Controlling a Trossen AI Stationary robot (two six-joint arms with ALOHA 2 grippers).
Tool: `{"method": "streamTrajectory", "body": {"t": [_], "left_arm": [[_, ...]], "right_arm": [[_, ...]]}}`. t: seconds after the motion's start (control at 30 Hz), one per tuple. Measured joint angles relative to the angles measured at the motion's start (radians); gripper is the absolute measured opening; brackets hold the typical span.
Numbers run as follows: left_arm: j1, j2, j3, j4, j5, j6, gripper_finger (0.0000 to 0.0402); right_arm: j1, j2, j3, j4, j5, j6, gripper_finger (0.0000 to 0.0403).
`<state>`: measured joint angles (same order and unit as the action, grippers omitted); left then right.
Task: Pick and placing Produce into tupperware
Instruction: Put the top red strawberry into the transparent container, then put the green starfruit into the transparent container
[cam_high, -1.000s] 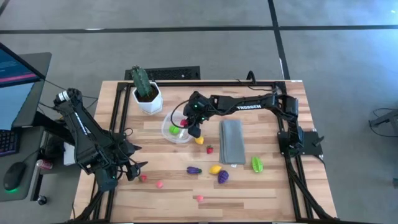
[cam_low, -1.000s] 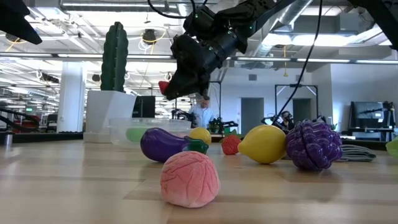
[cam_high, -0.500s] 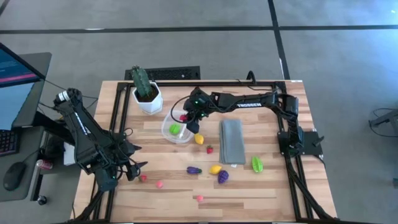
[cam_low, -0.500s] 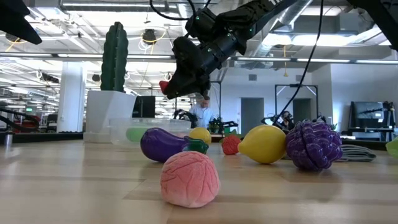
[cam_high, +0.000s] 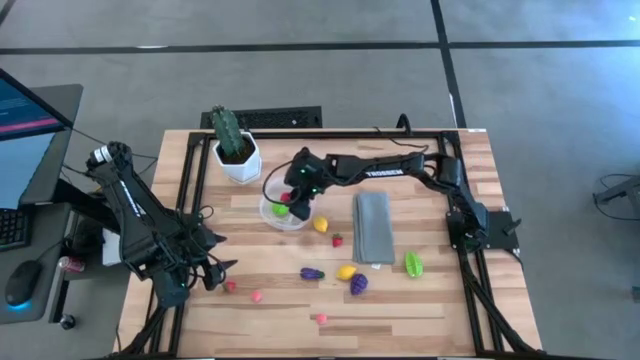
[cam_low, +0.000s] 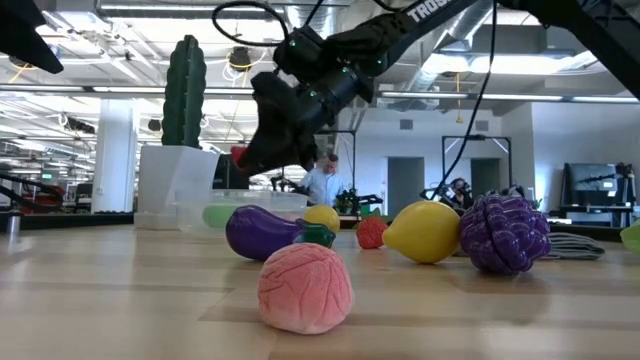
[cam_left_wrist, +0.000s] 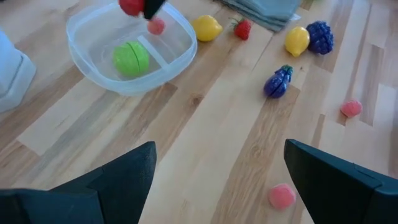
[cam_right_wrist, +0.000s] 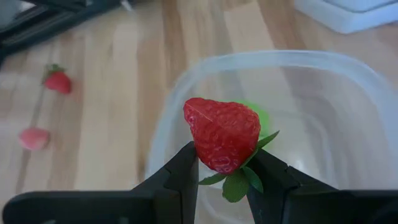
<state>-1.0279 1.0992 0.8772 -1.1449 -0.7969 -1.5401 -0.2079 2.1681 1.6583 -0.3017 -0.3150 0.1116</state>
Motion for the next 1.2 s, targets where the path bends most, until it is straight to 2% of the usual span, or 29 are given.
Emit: {"method": "streamTrajectory", "body": {"t": [0.37,0.7,1.03,1.2], "left_arm": [[0.0,0.0,0.0,0.0,-0.02,0.008,0.0343],[0.0,0.0,0.0,-0.007,-0.021,0.012,0.0343],[0.0,0.0,0.0,-0.007,-0.023,0.012,0.0343],[0.0,0.0,0.0,-0.006,-0.023,0.011,0.0343]], "right_arm": [[-0.032,0.0,0.022,-0.11,0.033,-0.006,0.0134],[-0.035,0.0,0.022,-0.13,0.022,0.009,0.0138],[-0.036,0.0,0.022,-0.132,0.002,0.021,0.0217],[-0.035,0.0,0.022,-0.133,0.001,0.021,0.0232]]}}
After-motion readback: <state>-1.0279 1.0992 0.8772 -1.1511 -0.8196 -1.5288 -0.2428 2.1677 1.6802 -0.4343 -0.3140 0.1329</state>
